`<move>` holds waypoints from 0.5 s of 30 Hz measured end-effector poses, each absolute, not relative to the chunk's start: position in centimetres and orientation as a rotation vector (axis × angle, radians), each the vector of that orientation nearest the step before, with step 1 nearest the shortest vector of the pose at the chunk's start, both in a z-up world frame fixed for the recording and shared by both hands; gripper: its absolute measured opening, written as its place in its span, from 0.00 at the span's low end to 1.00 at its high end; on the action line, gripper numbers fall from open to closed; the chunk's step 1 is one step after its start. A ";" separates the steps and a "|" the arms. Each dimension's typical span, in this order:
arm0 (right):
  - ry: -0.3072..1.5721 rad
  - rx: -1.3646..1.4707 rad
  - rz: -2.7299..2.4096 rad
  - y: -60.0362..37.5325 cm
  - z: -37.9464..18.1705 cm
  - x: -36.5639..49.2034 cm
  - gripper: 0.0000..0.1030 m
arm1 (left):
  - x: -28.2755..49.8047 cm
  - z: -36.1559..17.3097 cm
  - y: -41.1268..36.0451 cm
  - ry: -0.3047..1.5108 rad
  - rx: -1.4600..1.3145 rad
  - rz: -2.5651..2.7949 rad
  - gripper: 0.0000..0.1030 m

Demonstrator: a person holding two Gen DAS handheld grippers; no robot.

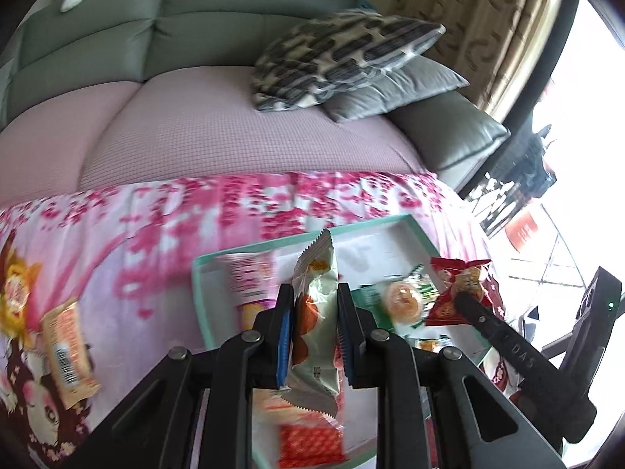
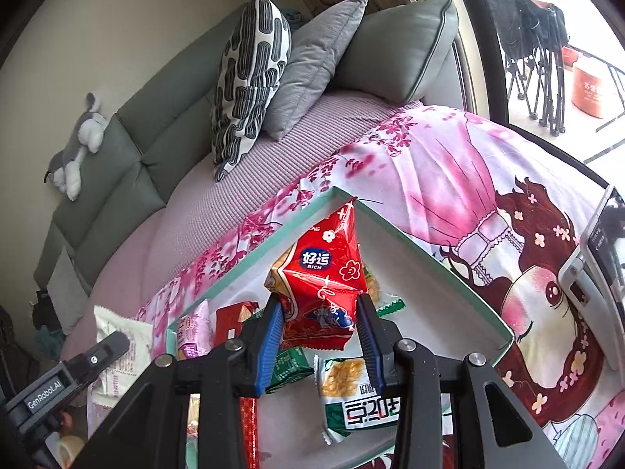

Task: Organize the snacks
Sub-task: 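Lift and carry the red triangular pack and cream pack over the tray, then lower both packs into the tray and open both tools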

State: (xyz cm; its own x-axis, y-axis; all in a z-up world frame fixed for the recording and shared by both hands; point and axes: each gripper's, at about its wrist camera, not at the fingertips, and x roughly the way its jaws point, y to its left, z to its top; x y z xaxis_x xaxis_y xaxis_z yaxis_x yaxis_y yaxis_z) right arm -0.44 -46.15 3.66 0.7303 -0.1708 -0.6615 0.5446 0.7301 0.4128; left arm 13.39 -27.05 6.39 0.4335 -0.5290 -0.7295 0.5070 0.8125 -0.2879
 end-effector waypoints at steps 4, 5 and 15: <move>0.642 0.625 -0.456 -46.5 3.6 -0.7 0.39 | 13.4 5.8 -29.5 0.944 0.004 -0.663 0.21; 0.651 0.620 -0.467 -46.7 3.5 -0.7 0.39 | 13.4 5.5 -30.1 0.953 0.013 -0.667 0.21; 0.732 0.616 -0.509 -47.5 2.2 -0.5 0.41 | 13.7 4.4 -31.4 0.994 0.015 -0.632 0.34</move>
State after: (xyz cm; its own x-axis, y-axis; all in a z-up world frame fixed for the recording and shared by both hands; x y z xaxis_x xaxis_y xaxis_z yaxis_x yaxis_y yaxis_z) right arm -0.52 -47.52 2.18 0.6397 -0.2107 -0.7392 0.6192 0.7110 0.3332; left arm 13.71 -31.40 4.42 0.3827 -0.4890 -0.7839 0.5021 0.8223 -0.2678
